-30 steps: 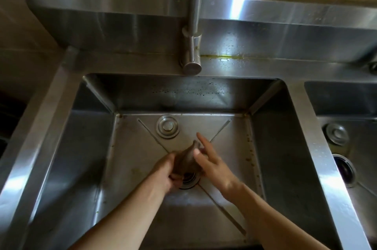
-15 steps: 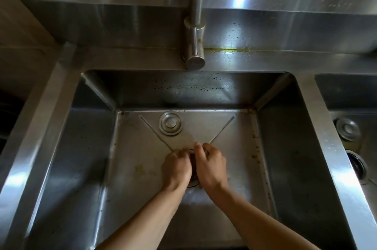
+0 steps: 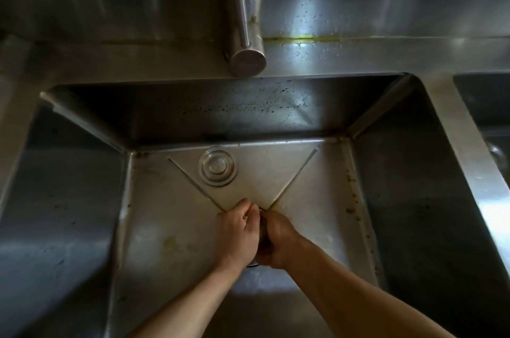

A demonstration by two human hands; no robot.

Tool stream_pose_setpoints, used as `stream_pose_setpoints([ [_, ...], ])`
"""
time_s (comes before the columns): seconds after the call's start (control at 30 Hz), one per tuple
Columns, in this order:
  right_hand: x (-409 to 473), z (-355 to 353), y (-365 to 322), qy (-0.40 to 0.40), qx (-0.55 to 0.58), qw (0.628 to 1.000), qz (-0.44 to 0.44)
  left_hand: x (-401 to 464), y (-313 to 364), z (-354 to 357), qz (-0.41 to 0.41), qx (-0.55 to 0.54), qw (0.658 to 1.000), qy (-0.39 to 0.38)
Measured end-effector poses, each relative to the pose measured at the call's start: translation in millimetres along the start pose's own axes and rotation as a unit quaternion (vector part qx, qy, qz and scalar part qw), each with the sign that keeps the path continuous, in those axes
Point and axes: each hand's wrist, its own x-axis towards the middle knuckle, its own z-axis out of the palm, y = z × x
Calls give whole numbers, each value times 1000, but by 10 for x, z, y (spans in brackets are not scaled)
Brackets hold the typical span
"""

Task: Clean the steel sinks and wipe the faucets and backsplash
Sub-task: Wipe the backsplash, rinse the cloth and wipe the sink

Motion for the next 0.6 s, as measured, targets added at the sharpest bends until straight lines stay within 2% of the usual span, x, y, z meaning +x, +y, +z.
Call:
stream_pose_setpoints([
  [0.13, 79, -9, 5, 3, 22, 999, 46, 38, -155, 58, 43, 19, 999, -6],
  [0.23, 115, -3, 84, 0, 27, 1000, 16, 30, -211, 61, 54, 24, 998, -7],
  [0.3, 113, -17, 129, -1, 22, 1000, -2, 4, -223, 19, 25, 26, 999, 2],
  [0.4, 0, -23, 77, 5, 18, 1000, -24, -24, -128, -59, -71, -18, 997, 0],
  [0.43, -24, -12, 64, 21, -4, 998, -57, -32, -135, -62, -111, -29, 993, -12],
  [0.5, -95, 17, 55, 91, -104, 973, -182, -21, -56, -110, -236, -105, 965, -31],
  [0.53, -164, 27, 61, 121, -163, 945, -256, -15, 4, -155, -316, -163, 934, -31],
  [0.6, -299, 31, 96, 148, -271, 872, -379, -39, 117, -307, -475, -265, 836, -68],
])
